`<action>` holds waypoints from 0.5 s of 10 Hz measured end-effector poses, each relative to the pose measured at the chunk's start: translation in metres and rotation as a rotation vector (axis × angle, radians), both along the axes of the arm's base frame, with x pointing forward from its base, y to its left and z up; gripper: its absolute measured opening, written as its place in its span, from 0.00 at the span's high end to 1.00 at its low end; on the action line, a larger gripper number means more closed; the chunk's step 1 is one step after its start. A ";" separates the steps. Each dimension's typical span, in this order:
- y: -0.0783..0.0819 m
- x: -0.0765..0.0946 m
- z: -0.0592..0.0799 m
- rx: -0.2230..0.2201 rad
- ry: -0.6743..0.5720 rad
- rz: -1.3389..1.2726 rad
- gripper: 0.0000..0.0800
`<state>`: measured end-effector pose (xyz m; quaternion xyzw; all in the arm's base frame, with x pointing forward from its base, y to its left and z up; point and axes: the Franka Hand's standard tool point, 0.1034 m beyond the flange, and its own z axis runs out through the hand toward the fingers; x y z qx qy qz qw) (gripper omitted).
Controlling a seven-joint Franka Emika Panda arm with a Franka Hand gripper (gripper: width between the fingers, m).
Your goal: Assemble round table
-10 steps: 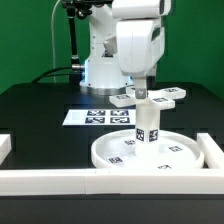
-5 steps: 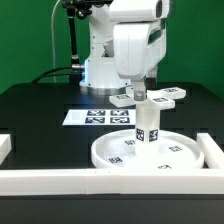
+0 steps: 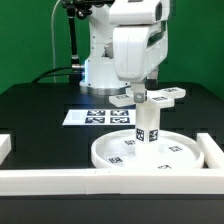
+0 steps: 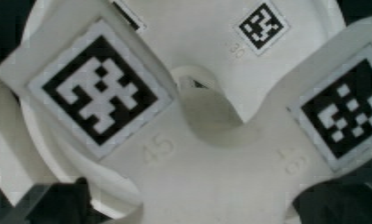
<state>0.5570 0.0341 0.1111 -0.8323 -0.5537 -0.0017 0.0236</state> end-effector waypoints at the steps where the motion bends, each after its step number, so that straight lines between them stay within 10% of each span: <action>1: 0.000 0.000 -0.001 0.000 0.001 -0.007 0.19; 5: 0.000 -0.001 -0.001 -0.001 0.003 -0.018 0.19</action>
Offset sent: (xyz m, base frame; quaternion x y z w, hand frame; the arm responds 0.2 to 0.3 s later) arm 0.0020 0.0030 0.0003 -0.0003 -0.0014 0.0039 1.0000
